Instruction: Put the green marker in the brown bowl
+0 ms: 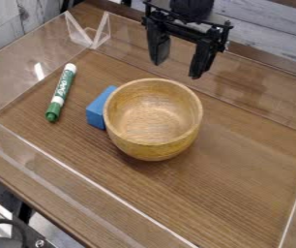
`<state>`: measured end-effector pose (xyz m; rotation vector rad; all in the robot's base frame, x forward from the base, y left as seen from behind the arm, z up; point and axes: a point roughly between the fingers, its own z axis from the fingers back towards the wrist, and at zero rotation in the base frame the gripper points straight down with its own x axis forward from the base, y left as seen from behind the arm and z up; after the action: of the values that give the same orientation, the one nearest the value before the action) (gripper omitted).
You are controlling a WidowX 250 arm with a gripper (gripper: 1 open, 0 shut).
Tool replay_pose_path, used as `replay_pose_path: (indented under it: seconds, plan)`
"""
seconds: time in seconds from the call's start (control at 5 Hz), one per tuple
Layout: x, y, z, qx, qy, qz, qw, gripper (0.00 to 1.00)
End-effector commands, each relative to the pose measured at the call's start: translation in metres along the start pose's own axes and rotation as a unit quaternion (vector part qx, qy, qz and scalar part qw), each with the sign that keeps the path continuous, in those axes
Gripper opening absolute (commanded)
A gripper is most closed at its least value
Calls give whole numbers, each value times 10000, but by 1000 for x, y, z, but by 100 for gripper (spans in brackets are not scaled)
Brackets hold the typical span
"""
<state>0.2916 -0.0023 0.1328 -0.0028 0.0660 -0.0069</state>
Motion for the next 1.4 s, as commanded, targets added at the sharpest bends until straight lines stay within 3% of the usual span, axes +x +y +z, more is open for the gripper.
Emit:
replay_pose_path:
  seconds: [0.0, 0.6, 0.8, 1.2]
  plan:
    - [-3, 6, -3, -3, 50, 37, 10000, 100]
    - [-29, 82, 15, -29, -254, 523, 9983, 100]
    - [-34, 98, 12, -29, -288, 676, 9973, 100]
    - [-36, 107, 3, -36, -246, 764, 9968, 100]
